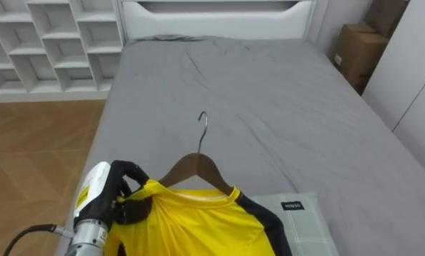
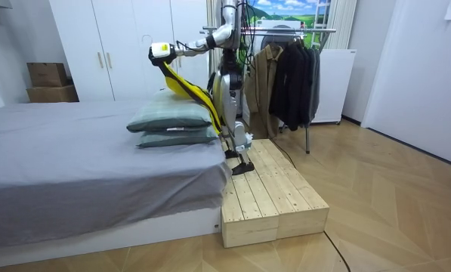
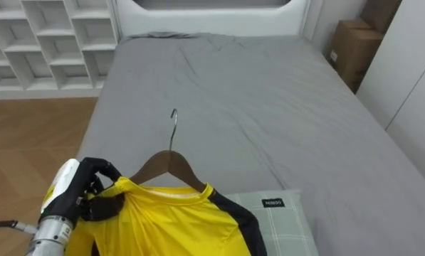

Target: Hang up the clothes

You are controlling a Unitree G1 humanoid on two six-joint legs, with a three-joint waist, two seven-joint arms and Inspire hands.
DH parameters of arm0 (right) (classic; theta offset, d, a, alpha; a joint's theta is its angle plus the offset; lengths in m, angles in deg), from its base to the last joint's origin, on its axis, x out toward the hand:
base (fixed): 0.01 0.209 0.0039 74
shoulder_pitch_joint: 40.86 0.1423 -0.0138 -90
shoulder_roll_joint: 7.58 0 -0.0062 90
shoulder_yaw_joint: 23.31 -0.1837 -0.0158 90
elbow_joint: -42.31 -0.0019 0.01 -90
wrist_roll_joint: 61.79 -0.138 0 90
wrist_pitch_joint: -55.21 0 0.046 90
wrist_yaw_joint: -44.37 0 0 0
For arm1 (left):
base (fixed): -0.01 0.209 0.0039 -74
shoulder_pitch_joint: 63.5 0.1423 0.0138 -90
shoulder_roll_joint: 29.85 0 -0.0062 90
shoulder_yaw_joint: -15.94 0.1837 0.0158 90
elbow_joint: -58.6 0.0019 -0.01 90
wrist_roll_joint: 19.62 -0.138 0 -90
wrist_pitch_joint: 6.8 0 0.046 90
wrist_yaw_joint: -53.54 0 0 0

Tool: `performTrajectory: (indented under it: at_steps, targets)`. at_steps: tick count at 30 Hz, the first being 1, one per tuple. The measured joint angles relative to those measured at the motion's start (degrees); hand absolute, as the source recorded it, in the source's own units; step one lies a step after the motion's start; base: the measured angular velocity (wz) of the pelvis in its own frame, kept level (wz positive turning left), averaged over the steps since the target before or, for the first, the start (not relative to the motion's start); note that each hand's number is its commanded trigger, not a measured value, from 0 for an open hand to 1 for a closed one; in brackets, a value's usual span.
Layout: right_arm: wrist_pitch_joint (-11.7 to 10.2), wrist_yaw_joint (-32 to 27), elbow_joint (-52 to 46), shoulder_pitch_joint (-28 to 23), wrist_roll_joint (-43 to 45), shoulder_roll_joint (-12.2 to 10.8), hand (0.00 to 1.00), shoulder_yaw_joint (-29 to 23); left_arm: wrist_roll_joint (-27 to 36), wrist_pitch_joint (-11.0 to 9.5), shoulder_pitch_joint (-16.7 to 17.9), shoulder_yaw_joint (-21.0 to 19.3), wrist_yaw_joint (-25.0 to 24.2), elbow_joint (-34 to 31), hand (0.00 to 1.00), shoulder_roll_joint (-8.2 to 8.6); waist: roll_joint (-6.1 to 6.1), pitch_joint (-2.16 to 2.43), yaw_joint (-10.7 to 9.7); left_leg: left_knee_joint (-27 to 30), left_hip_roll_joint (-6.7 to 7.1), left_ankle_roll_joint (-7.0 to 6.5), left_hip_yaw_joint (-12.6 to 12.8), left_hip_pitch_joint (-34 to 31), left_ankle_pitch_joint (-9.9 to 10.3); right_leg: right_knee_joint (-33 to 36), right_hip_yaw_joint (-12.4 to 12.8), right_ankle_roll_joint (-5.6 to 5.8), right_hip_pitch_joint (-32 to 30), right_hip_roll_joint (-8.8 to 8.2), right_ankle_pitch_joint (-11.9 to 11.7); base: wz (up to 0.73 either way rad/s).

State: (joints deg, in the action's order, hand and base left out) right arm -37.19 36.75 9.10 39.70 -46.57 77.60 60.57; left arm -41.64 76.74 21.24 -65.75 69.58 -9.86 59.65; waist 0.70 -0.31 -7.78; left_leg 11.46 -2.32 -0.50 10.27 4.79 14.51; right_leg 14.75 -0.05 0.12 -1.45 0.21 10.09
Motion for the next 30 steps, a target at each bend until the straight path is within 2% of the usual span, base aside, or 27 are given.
performTrajectory:
  at_steps: [3, 8, 10, 14, 16, 19, 23, 25, 27, 30]
  targets:
    - [0.12, -1.56, -4.52, -0.34, 7.58, 0.76, 0.00, -2.61, -0.06, 0.88, 0.49, -1.53, 0.01, -1.34, 1.00, -0.05, 0.34, -0.19, -0.13, -0.06, -0.01, 0.00, 0.04, 0.46, 0.00, -0.14, -0.03, 0.01, 0.37, 0.00, 0.00, 0.00]
    - [0.32, -2.88, -12.82, -1.08, 14.79, 2.69, 0.00, -3.07, -0.02, 1.53, 1.05, -3.80, -0.05, -3.45, 1.00, -0.21, 1.45, -0.34, -0.07, -0.09, -0.02, 0.14, 0.15, 0.80, -0.11, -0.09, 0.01, 0.00, 0.59, 0.01, 0.00, 0.00]
    - [0.61, -3.43, -17.99, -1.47, 18.25, 2.75, 0.00, -4.53, -0.04, 1.92, 1.20, -4.64, -0.46, -4.82, 1.00, -0.26, 2.20, -0.16, 0.15, -0.10, 0.00, 0.13, 0.14, 0.76, -0.15, -0.10, -0.02, 0.00, 0.58, -0.03, 0.00, 0.00]
    - [0.48, -5.61, -29.08, -2.27, 19.18, 2.82, 0.00, -5.65, -0.11, 2.40, 1.38, -5.01, -1.38, -6.30, 1.00, -0.25, 2.99, 0.37, 0.04, -0.04, -0.01, 0.13, 0.17, 0.91, -0.15, -0.23, -0.01, 0.01, 0.74, -0.04, -0.01, 0.00]
    - [-0.10, -6.65, -37.47, -2.35, 19.65, 2.96, 0.00, -7.73, -0.11, 2.67, 1.58, -5.12, -1.65, -6.36, 1.00, -0.25, 2.94, 0.36, 0.04, -0.13, -0.08, 0.13, 0.16, 1.62, -0.15, -0.51, -0.07, 0.02, 1.53, 0.00, -0.08, 0.00]
    - [-0.59, -8.08, -43.80, -2.06, 20.86, 4.13, 0.00, -8.71, -0.14, 3.45, 3.03, -5.46, -1.67, -7.28, 1.00, -0.25, 2.86, 0.40, 0.15, -0.22, -0.13, 0.14, 0.14, 2.79, -0.14, -1.18, -0.04, 0.01, 2.65, 0.08, -0.09, 0.00]
    - [-0.54, -8.38, -46.57, -1.20, 21.89, 4.96, 0.00, -8.56, -0.08, 4.14, 3.36, -5.51, -1.68, -8.49, 1.00, -0.25, 2.80, 0.36, 0.47, -0.24, -0.13, 0.15, 0.16, 2.44, -0.14, -1.08, -0.08, 0.01, 2.56, 0.07, -0.10, 0.00]
    - [0.26, -7.74, -46.71, -0.10, 22.18, 4.97, 0.00, -8.09, -0.10, 4.17, 3.36, -5.51, -2.15, -8.51, 1.00, -0.25, 2.73, 0.33, 0.87, -0.24, -0.12, 0.15, 0.52, 2.51, -0.14, -0.98, 0.18, 0.02, 2.51, 0.10, -0.10, -0.06]
    - [0.86, -6.60, -48.53, 0.23, 22.22, 4.99, 0.00, -7.97, -0.21, 4.17, 3.35, -5.52, -2.69, -8.67, 1.00, -0.21, 2.42, 0.17, 1.70, -0.38, -0.12, 0.15, 0.87, 2.63, -0.14, -1.06, 0.73, 0.03, 2.35, 0.23, -0.10, -0.15]
    - [0.90, -5.52, -51.84, 1.28, 21.80, 5.57, 0.00, -7.45, -1.32, 4.17, 3.35, -5.55, -2.79, -8.73, 1.00, -0.22, 2.01, 0.16, 1.84, -0.68, -0.13, 0.15, 1.29, 2.65, -0.14, -1.07, 0.86, 0.04, 2.16, 0.29, -0.12, -0.05]
